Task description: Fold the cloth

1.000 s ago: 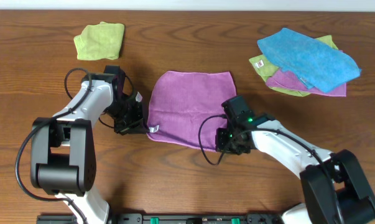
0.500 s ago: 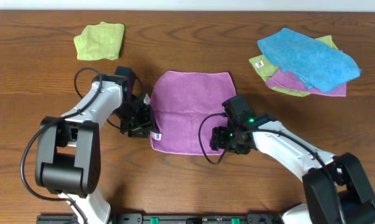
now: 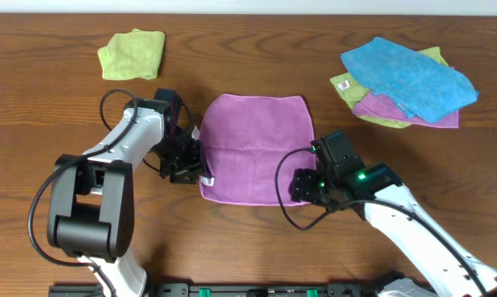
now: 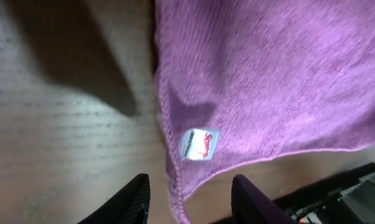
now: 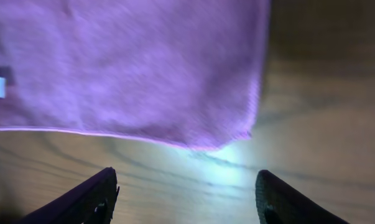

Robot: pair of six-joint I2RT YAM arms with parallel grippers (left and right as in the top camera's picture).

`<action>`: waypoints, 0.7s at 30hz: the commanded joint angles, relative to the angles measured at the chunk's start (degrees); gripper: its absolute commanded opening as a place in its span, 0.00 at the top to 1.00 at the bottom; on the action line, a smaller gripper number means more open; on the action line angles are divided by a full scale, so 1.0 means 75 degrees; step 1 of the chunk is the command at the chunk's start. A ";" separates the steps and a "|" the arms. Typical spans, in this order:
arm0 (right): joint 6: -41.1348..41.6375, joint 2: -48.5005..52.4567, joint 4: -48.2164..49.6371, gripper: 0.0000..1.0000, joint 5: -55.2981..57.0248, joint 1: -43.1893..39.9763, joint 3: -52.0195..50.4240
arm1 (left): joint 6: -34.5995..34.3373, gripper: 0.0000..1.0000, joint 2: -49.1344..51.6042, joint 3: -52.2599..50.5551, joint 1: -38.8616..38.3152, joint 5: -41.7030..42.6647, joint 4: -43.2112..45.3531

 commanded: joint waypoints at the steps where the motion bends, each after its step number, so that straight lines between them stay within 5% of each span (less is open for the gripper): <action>1: 0.0618 0.0015 -0.0119 0.29 0.0294 0.0038 -0.0163 | -0.0052 0.56 -0.0117 -0.0029 0.0000 -0.0119 -0.0172; 6: 0.1711 0.0000 -0.0268 0.33 0.0510 0.0090 -0.0778 | -0.0052 0.57 -0.0117 -0.0067 0.0000 -0.0396 -0.0533; 17: 0.1003 -0.0006 0.2407 0.39 0.0192 0.0087 -0.1719 | -0.0114 0.57 -0.0117 -0.0082 -0.0003 -0.0338 -0.0047; 21: 0.1003 -0.0006 0.2398 0.51 0.0192 0.0087 -0.1719 | -0.0119 0.57 -0.0117 -0.0082 -0.0003 -0.0338 0.0099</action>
